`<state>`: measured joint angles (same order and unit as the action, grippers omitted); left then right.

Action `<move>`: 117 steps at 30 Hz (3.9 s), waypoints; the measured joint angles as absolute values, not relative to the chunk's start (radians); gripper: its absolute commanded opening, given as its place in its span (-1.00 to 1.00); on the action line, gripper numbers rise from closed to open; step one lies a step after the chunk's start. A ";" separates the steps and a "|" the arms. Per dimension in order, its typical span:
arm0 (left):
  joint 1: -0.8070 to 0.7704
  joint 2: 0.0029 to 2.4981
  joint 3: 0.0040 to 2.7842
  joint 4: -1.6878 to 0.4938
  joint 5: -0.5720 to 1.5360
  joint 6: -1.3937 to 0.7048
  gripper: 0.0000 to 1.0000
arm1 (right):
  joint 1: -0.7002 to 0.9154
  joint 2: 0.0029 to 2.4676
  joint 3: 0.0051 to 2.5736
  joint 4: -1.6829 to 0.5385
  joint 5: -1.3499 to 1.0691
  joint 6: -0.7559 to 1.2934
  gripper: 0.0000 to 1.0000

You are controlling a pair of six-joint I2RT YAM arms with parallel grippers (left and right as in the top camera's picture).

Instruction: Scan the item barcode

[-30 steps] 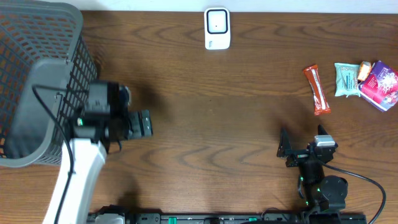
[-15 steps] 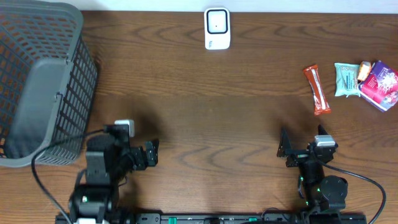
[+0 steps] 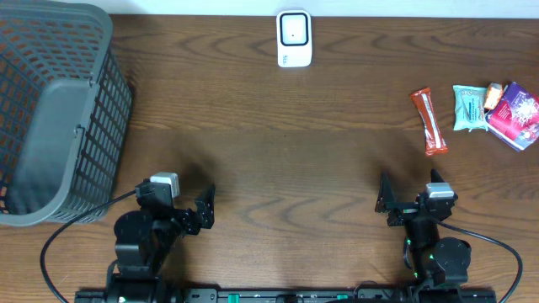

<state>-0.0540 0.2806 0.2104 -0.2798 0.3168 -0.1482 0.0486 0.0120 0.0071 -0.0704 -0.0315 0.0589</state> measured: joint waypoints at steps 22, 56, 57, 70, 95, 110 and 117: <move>-0.041 0.010 0.016 -0.005 0.240 -0.109 0.96 | 0.049 0.012 0.007 -0.071 -0.030 0.059 0.98; -0.006 0.010 0.025 -0.043 0.041 0.006 0.96 | 0.049 0.012 0.007 -0.071 -0.030 0.059 0.98; -0.006 0.010 0.025 -0.043 0.040 0.007 0.96 | 0.049 0.012 0.007 -0.070 -0.030 0.059 0.98; -0.006 0.010 0.025 -0.042 0.038 0.009 0.96 | 0.049 0.012 0.007 -0.070 -0.030 0.059 0.98; -0.006 0.010 0.025 -0.041 0.038 0.008 0.96 | 0.049 0.012 0.007 -0.071 -0.030 0.059 0.98; -0.006 0.010 0.025 -0.041 0.038 0.009 0.96 | 0.049 0.012 0.007 -0.071 -0.030 0.059 0.98; -0.006 0.010 0.025 -0.041 0.038 0.009 0.96 | 0.049 0.012 0.007 -0.070 -0.030 0.059 0.98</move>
